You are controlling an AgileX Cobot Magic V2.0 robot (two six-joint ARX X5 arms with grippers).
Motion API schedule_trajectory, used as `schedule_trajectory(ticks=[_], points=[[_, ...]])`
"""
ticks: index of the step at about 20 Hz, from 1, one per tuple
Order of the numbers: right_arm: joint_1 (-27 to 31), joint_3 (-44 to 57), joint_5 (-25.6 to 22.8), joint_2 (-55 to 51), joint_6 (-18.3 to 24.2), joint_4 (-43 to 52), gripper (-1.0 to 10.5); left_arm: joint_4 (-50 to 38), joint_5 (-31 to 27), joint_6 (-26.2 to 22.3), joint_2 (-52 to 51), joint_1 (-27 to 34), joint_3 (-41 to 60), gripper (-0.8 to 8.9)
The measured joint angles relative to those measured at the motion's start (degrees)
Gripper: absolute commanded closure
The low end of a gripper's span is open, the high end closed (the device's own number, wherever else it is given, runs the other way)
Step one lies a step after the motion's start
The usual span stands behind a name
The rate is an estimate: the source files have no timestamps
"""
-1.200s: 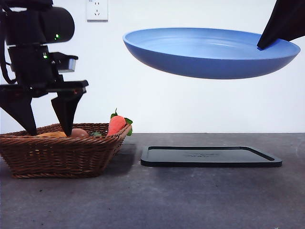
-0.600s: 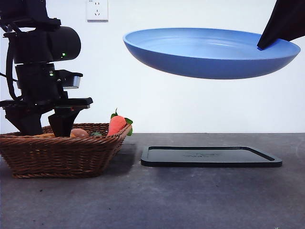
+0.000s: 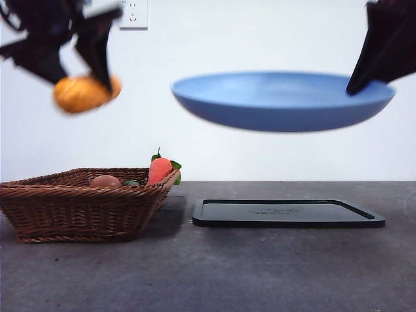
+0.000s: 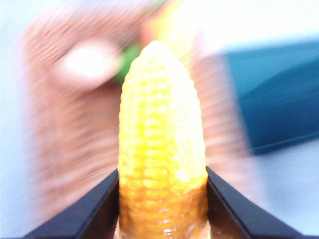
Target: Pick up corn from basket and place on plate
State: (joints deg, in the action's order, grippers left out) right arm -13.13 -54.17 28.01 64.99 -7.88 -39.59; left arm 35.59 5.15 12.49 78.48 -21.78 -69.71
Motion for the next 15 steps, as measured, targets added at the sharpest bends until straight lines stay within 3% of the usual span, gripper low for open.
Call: schedule_trajectory(ticks=[2,9,15], points=[[-0.3,0.0,-0.3,5.2,-1.8,3.2,9.4,-4.1,5.3,2.4,-3.2,-3.8,-0.3,6.87],[-2.2,0.0,0.2,14.7,-6.3,9.2,9.4,-10.0,5.7,3.8,4.2,-15.8,-0.4,6.87],[-2.2,0.0,0.1,15.4,-7.4,9.8,9.4,-13.6,5.7,3.3,15.7,-20.6,-0.4,6.86]])
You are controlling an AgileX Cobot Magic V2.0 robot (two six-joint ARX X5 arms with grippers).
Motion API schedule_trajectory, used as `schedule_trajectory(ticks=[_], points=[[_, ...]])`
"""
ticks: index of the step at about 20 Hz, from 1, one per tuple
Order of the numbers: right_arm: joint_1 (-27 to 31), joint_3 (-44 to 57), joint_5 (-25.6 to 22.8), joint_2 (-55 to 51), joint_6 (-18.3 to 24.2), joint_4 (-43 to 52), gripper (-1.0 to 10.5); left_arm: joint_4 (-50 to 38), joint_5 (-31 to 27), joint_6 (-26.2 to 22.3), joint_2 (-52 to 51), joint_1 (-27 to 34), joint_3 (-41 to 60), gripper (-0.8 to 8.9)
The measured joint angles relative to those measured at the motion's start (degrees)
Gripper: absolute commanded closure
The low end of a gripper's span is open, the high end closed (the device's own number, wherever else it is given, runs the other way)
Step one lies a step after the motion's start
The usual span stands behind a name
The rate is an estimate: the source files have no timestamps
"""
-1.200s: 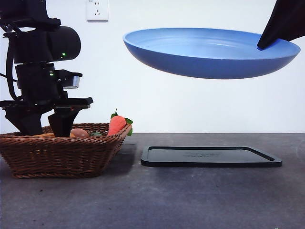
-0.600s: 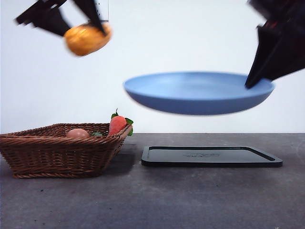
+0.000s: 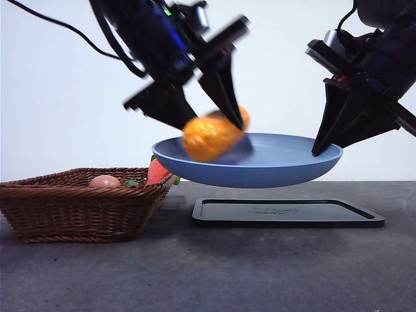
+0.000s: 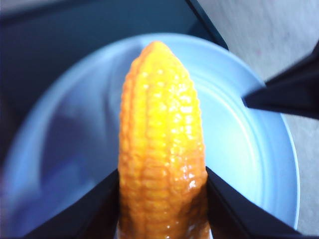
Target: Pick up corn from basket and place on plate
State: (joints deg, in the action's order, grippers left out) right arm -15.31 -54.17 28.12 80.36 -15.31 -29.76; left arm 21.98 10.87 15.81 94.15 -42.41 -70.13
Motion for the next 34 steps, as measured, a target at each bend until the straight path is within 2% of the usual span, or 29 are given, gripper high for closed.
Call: schedule_trajectory(ticks=[4,7,11,15,22,29,34], points=[[0.0,0.0,0.0,0.0,0.0,0.0,9.4,-0.7,0.0,0.0,2.2,-1.8,0.0,6.65],[0.0,0.0,-0.3,0.0,0.0,-0.1,9.4,-0.2,0.0,0.0,2.7,-1.9,0.0,5.57],[0.0,0.0,-0.3,0.0,0.0,-0.5,9.4,0.1,0.0,0.0,2.7,-1.9,0.0,5.46],[0.0,0.0,-0.3,0.0,0.0,-1.2,9.4,2.0,0.0,0.0,2.7,-2.0,0.0,4.27],[0.0,0.0,-0.3,0.0,0.0,-2.8,9.4,4.8,0.0,0.0,2.7,-2.0,-0.9,4.20],[0.6,0.0,0.0,0.0,-0.2,-2.8,9.4,16.1,0.0,-3.2,2.7,-2.0,-12.6,4.20],[4.7,-0.7,0.0,1.3,-0.2,-2.7,9.4,22.3,0.0,-6.5,1.8,-1.9,-18.9,4.22]])
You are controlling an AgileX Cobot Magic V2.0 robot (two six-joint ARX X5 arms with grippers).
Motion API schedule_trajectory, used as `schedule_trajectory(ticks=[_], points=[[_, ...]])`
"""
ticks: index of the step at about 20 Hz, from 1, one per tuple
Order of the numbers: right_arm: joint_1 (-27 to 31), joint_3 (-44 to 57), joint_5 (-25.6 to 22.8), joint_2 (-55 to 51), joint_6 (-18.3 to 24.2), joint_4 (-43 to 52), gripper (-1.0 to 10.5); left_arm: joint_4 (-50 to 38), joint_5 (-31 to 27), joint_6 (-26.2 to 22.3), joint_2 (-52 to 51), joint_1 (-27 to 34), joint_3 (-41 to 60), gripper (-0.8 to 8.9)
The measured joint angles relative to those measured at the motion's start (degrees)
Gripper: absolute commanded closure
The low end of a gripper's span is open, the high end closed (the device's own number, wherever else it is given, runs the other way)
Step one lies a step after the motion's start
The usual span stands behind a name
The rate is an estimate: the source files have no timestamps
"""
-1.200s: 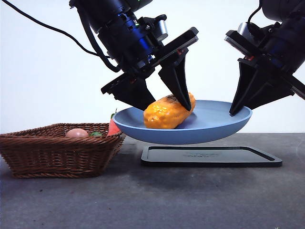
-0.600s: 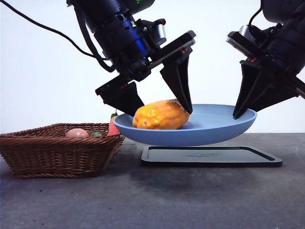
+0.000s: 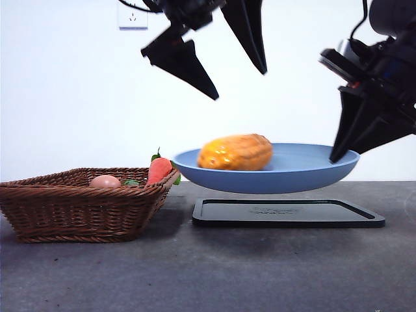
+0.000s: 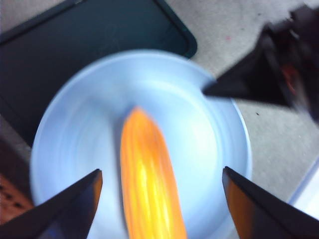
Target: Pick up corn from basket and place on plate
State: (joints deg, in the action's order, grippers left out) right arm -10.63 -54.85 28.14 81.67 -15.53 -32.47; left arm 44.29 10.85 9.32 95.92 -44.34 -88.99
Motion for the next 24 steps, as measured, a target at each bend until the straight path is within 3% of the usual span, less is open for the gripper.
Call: schedule_trajectory(ticks=[6,14,21,24], points=[[5.7,-7.0,-0.1,9.8,0.0,2.7,9.4,4.7,-0.1,-1.4,-6.9,1.5,-0.1,4.22],[6.9,-20.9,-0.1,28.4,0.0,4.2,9.4,6.5,-0.3,-1.5,-15.8,1.5,-0.1,4.23],[7.0,-21.8,0.2,30.6,0.5,4.3,9.4,8.1,-3.5,-1.9,-18.3,1.6,-0.1,4.23],[7.0,-21.8,0.2,30.6,1.3,4.0,7.8,8.0,-3.4,-1.9,-18.3,1.6,-0.1,4.23]])
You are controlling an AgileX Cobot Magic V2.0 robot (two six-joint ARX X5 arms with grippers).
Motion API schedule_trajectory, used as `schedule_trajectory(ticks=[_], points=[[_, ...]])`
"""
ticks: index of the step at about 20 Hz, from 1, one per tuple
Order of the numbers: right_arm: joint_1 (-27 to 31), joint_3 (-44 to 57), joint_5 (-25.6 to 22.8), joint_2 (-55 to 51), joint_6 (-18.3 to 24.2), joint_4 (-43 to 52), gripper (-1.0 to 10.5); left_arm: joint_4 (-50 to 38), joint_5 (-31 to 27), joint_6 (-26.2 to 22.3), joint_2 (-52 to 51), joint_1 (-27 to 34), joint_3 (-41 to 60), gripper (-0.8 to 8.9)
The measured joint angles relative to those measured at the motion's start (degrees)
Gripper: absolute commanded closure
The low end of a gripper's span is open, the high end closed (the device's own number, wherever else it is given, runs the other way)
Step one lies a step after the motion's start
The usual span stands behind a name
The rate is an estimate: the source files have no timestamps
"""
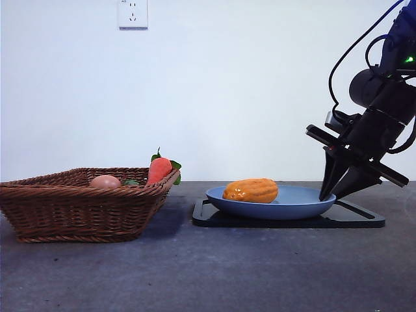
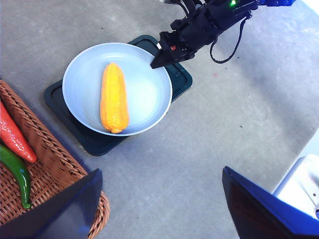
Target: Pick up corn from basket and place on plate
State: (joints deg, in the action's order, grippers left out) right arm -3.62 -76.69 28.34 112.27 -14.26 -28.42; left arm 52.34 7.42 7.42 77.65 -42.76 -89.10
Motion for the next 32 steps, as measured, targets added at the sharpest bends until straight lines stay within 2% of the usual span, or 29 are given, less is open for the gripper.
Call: schedule_trajectory(ticks=[1,5,8,12,15,17,19,21,25,28,32], points=[[0.0,0.0,0.0,0.0,0.3,0.2,7.3,0.0,0.0,0.0,0.0,0.0,0.0,4.23],[0.4,-0.1,0.0,-0.7,0.6,0.2,7.2,0.4,0.0,0.0,0.0,0.0,0.0,4.23],[0.6,-0.1,0.0,-5.7,1.9,-3.1,7.2,1.5,-0.7,-0.3,0.0,0.5,0.0,4.23],[-0.1,-0.3,0.0,-16.4,5.9,-12.3,7.2,1.9,-1.7,-1.0,0.0,1.4,0.0,4.24],[-4.1,-0.3,-0.2,-24.4,9.9,-22.2,7.2,3.7,-1.9,-2.4,0.0,2.1,0.0,4.40],[-7.6,-0.3,-3.5,-30.3,11.8,-27.6,7.2,4.2,-1.9,-3.3,0.0,2.6,0.0,4.65],[-11.8,-0.3,-9.0,-35.9,12.7,-30.9,7.3,5.3,-1.9,-4.0,0.0,3.3,0.0,4.65],[-16.0,-0.1,-12.5,-41.2,13.0,-33.7,7.6,6.9,-2.0,-5.0,0.0,3.5,0.0,5.12],[-23.9,1.6,-13.2,-51.8,12.8,-36.9,9.5,10.2,-2.0,-5.9,0.0,3.5,0.0,7.89],[-27.3,4.8,-13.2,-56.9,12.5,-38.2,9.4,10.4,-1.9,-6.0,0.0,3.5,0.0,8.06],[-27.5,9.6,-13.4,-59.1,11.4,-38.9,9.4,10.3,-1.9,-6.1,0.0,3.5,0.0,8.06]])
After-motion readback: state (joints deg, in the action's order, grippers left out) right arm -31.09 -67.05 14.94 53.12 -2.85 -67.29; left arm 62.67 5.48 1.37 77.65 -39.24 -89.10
